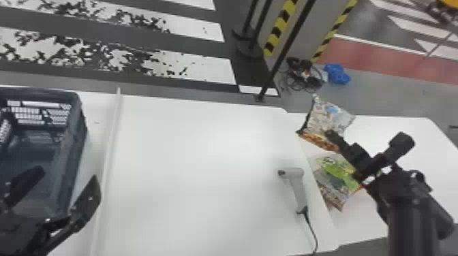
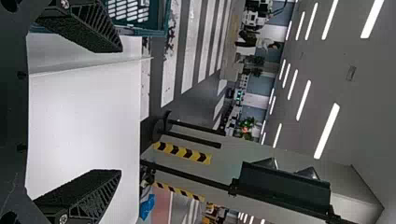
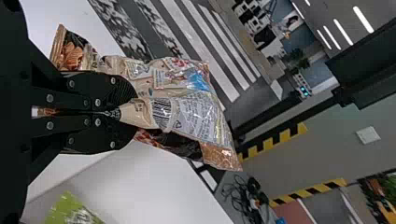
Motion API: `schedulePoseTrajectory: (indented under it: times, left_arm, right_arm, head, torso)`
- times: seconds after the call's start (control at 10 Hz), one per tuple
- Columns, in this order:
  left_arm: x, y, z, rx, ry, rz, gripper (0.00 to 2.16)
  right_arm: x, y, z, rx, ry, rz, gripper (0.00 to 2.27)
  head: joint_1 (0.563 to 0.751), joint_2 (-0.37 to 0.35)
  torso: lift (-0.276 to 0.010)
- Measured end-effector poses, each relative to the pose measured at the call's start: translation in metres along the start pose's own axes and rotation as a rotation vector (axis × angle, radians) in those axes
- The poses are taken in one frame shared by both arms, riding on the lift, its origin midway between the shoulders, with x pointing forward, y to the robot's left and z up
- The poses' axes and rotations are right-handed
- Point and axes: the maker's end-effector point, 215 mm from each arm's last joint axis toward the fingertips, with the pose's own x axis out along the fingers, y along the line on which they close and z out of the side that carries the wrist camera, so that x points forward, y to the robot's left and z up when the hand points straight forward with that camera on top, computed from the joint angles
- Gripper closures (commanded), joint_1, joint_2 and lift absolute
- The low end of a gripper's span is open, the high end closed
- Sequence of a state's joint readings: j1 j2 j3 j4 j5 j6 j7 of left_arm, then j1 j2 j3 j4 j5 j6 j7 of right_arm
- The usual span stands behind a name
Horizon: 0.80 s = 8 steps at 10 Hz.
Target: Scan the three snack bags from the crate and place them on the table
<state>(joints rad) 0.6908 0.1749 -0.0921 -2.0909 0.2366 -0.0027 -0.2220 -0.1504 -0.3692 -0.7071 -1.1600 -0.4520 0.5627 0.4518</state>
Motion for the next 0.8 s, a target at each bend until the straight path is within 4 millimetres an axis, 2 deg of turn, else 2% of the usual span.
schedulePoseTrajectory:
  times: [0.1,0.2,0.4,0.6,0.7,0.8]
  left_arm:
    - [-0.005,0.002,0.000,0.005,0.005,0.007,0.07]
    - [-0.009,0.002,-0.001,0.006,0.009,0.012,0.07]
    - [-0.015,0.000,0.002,0.008,0.001,0.010,0.07]
    - [-0.019,-0.003,0.011,0.017,-0.023,0.002,0.07]
    - [-0.021,-0.004,0.013,0.021,-0.030,-0.001,0.07]
    - [-0.022,-0.004,0.014,0.022,-0.034,-0.004,0.07]
  right_arm:
    - [0.019,-0.018,0.018,-0.082,-0.037,-0.104,2.19]
    - [0.035,-0.025,0.023,-0.190,-0.034,-0.206,2.18]
    - [0.058,-0.027,-0.001,-0.455,0.063,-0.383,2.09]
    - [0.067,-0.022,-0.029,-0.766,0.152,-0.480,2.10]
    - [0.067,-0.025,-0.030,-0.806,0.162,-0.507,2.09]
    - [0.060,-0.038,-0.023,-0.791,0.163,-0.554,1.99]
  head:
    - [0.695,-0.350]
    - [0.695,-0.350]
    - [0.695,-0.350]
    - [0.695,-0.350]
    - [0.695,-0.350]
    - [0.695,-0.350]
  torso:
    - [-0.036]
    - [-0.036]
    - [-0.036]
    - [-0.036]
    - [-0.036]
    - [-0.036]
